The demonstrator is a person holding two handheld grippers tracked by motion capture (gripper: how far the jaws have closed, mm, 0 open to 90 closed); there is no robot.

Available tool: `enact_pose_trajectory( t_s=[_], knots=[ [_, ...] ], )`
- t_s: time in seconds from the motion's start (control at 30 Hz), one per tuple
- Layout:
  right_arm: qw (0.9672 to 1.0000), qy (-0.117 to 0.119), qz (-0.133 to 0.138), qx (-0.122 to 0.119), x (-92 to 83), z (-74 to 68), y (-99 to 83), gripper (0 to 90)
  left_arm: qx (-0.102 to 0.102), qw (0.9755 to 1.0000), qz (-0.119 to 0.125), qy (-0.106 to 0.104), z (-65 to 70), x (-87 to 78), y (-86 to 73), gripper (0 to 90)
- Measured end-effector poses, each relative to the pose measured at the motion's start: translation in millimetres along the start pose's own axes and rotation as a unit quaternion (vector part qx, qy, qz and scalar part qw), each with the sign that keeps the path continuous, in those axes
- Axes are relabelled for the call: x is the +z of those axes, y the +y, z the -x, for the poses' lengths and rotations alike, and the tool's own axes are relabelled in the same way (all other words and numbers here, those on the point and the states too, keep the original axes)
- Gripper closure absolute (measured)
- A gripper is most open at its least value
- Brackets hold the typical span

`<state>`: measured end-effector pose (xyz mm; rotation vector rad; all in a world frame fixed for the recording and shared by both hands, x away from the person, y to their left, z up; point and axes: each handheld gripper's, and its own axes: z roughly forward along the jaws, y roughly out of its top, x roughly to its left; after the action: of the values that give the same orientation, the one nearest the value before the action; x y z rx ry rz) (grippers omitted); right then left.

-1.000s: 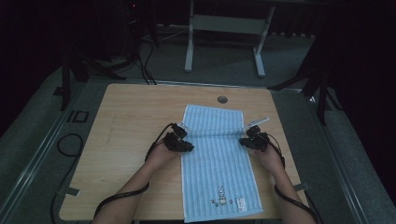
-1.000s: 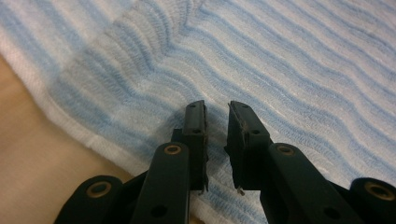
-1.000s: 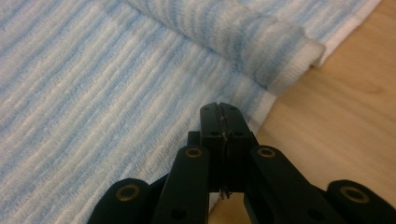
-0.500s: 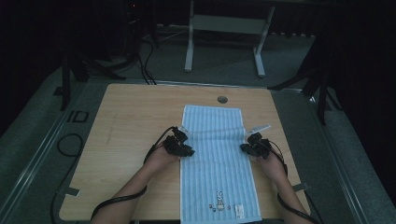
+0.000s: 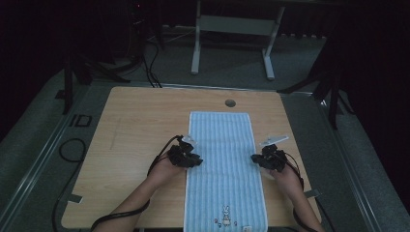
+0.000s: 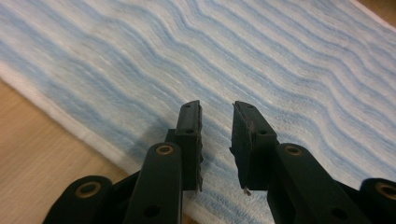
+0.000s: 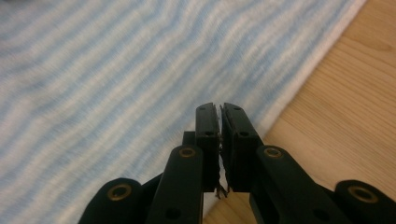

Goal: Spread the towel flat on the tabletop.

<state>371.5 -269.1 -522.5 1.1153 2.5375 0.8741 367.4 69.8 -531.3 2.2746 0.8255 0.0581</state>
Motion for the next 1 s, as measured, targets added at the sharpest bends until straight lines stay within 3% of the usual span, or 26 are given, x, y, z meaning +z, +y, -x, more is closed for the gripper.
enact_pose_trajectory(
  t_s=[0.1,0.2,0.27,0.47,0.67,1.0],
  knots=[
    [1.0000,-0.003,-0.007,-0.003,5.9,-0.2,2.3,85.4,-0.004,0.9999,-0.009,0.009,-2.7,4.0,-2.6,71.5],
    [0.9999,-0.002,-0.011,0.000,13.6,2.0,5.9,85.3,-0.013,0.9998,-0.016,0.002,-8.4,8.5,-5.0,66.6],
    [0.9997,-0.006,-0.022,0.001,20.3,4.6,7.8,85.5,-0.016,0.9998,-0.008,-0.004,-11.3,9.5,-6.6,65.1],
    [0.9996,0.001,-0.016,0.023,27.2,15.7,11.8,85.9,-0.023,0.9997,-0.007,-0.005,-18.9,11.9,-2.2,66.1],
    [0.9994,-0.007,-0.024,0.024,31.6,22.5,20.0,86.3,-0.025,0.9996,0.001,-0.008,-28.1,16.6,4.0,66.1],
    [0.9990,-0.013,-0.027,0.033,38.6,29.8,30.4,86.5,-0.027,0.9995,-0.007,0.012,-42.5,19.9,15.5,67.3]
  ],
)
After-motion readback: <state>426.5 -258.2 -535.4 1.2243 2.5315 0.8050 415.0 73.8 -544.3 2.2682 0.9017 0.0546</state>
